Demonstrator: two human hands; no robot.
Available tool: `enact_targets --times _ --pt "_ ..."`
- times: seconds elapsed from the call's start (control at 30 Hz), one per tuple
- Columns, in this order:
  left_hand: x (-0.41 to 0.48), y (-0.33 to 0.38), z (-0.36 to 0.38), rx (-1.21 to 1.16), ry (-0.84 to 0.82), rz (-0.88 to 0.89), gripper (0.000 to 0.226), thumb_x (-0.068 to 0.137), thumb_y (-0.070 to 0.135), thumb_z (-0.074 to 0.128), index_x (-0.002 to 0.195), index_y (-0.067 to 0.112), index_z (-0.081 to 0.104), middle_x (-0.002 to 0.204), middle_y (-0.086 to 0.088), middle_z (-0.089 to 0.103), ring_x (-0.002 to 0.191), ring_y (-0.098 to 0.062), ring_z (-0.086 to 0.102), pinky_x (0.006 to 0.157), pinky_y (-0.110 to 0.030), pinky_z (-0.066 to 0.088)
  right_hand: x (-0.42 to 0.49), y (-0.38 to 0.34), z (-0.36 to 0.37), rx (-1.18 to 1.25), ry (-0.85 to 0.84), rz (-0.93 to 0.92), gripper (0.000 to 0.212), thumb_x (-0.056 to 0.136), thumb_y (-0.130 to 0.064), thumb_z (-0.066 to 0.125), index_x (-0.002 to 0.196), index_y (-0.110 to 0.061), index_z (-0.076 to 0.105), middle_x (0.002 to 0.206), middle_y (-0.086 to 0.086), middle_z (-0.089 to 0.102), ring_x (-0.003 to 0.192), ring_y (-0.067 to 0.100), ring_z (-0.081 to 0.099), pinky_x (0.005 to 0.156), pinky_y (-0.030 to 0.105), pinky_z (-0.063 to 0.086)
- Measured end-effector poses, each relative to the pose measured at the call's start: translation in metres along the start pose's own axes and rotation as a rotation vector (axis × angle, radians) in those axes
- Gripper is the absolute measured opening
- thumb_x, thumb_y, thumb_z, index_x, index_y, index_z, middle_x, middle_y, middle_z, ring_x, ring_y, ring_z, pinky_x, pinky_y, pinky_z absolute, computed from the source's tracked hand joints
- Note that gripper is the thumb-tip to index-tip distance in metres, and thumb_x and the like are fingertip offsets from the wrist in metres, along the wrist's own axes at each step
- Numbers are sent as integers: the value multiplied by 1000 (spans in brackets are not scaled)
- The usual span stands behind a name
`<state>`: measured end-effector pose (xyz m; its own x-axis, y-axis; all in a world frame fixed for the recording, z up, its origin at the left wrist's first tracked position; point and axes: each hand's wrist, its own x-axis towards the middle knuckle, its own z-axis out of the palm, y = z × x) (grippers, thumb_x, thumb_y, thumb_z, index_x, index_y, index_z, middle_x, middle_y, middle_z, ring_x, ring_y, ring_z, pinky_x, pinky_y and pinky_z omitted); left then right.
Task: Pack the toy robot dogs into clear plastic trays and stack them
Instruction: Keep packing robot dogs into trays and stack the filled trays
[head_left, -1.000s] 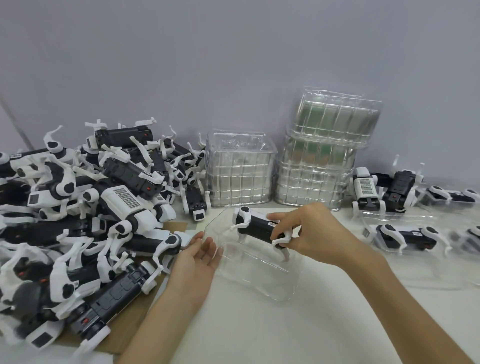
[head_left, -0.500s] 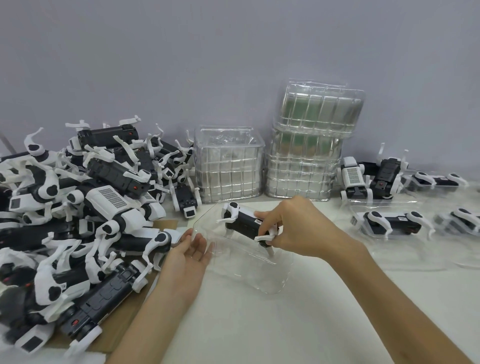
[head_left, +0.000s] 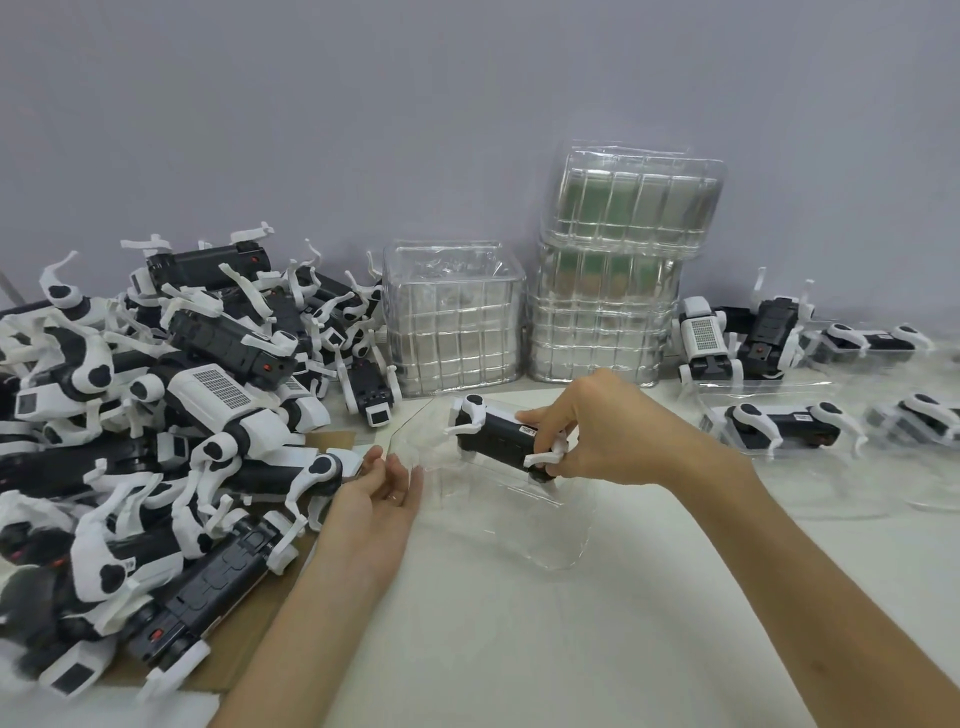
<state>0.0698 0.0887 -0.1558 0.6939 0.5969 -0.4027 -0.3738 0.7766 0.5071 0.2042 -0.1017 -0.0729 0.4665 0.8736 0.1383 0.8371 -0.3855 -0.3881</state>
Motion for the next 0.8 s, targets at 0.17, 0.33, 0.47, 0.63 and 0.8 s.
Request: enact_targets --times 0.17,0.33,0.47,0.63,0.8 --pt "-2 -3 2 17 1 -8 23 102 -2 41 90 10 57 82 -6 57 62 -8 52 69 -25 48 1 -2 2 -68 -48 20 21 70 -8 78 74 -28 79 109 -14 74 106 0 67 82 25 55" --pt "-6 1 -2 237 -62 -33 9 94 16 62 87 12 57 76 -4 55 58 -8 52 59 -20 47 5 1 15 -53 53 19 32 79 1 64 88 -26 80 123 -16 69 103 10 65 87 30 52" --pt "-12 2 2 332 -106 -20 30 76 33 78 96 15 64 66 -1 53 49 -8 50 65 -26 46 2 11 8 204 -1 86 63 76 15 44 105 -31 75 124 -15 67 119 6 58 101 18 44" --pt "-15 -6 3 306 -168 95 36 65 26 78 89 20 52 68 3 35 55 -8 40 71 -26 44 1 25 -1 346 210 203 37 98 -7 52 127 -29 62 124 -13 63 120 7 55 99 27 45" --pt "-13 -10 1 313 -217 135 24 93 13 57 116 14 50 68 5 48 61 -7 46 70 -25 46 -5 40 8 332 -162 485 76 90 -74 29 151 -28 34 146 -6 46 119 15 51 106 36 39"
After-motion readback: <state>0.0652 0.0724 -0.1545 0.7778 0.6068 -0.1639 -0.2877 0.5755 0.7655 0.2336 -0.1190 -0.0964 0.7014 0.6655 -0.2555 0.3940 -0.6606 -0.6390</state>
